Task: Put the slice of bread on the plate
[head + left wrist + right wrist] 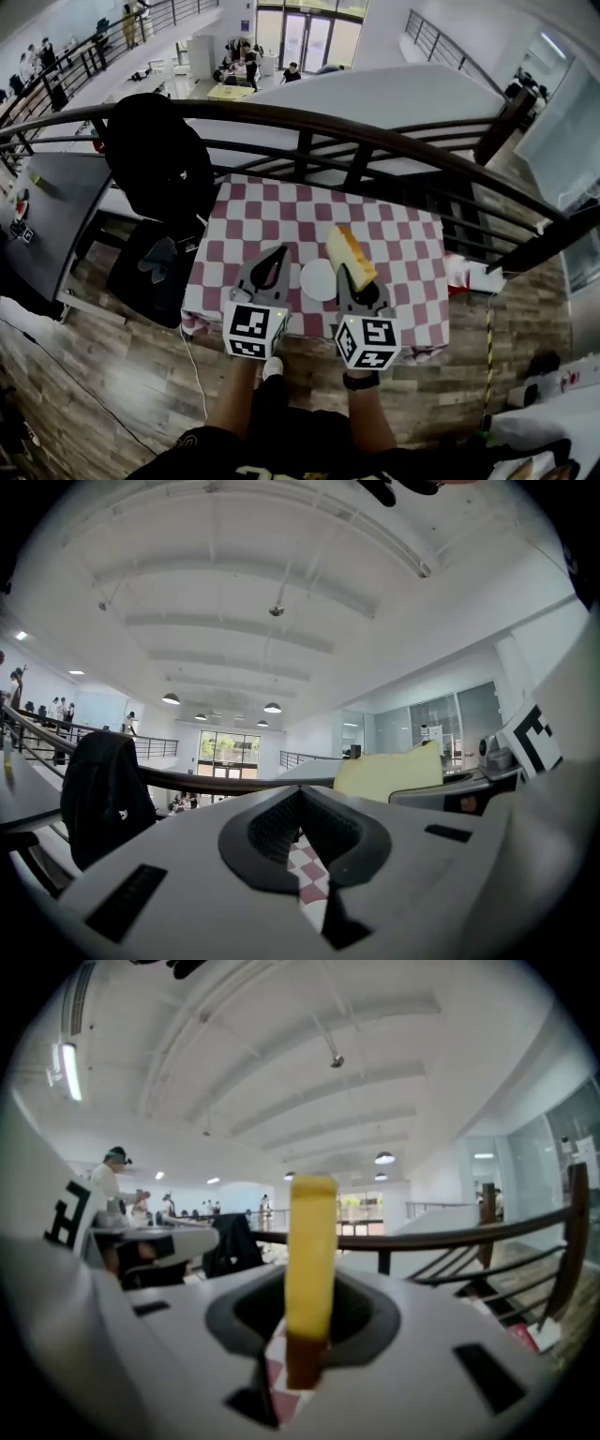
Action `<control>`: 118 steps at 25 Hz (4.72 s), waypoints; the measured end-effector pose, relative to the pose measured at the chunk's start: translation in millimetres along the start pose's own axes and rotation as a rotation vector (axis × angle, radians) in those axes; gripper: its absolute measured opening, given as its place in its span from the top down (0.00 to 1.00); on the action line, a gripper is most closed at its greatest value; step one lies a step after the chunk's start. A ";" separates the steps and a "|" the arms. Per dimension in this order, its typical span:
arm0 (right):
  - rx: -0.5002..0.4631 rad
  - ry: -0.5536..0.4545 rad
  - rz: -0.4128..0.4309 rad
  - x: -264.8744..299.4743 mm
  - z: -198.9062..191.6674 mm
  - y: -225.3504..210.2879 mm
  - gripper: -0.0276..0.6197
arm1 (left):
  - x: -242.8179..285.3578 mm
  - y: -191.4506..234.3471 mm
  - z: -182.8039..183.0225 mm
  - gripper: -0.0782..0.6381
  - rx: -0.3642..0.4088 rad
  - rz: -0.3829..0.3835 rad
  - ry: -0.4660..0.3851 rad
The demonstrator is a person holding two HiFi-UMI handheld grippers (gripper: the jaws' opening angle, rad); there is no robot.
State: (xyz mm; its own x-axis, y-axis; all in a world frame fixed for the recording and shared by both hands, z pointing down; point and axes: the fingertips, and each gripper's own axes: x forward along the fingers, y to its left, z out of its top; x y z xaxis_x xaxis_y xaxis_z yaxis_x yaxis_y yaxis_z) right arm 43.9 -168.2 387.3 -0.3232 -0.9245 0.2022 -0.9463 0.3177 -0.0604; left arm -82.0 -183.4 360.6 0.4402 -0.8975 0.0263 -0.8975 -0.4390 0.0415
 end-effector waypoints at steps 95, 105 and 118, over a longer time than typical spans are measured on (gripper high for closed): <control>-0.011 0.282 0.057 150.5 -104.3 -45.9 0.79 | 122.9 37.0 -127.1 0.87 -0.090 -0.038 0.250; -0.058 0.020 0.050 117.2 -13.0 -18.9 0.93 | 106.2 29.1 -50.6 0.87 -0.028 -0.064 0.090; -0.109 -0.060 -0.005 92.5 21.6 -14.0 0.94 | 90.6 21.7 -23.8 0.87 0.003 -0.073 0.012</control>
State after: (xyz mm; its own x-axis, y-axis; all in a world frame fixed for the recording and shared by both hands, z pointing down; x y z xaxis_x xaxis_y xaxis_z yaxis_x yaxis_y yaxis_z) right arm 27.0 -262.6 385.7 -0.3211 -0.9362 0.1427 -0.9425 0.3306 0.0481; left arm -61.0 -273.3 387.6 0.5051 -0.8623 0.0352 -0.8629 -0.5038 0.0412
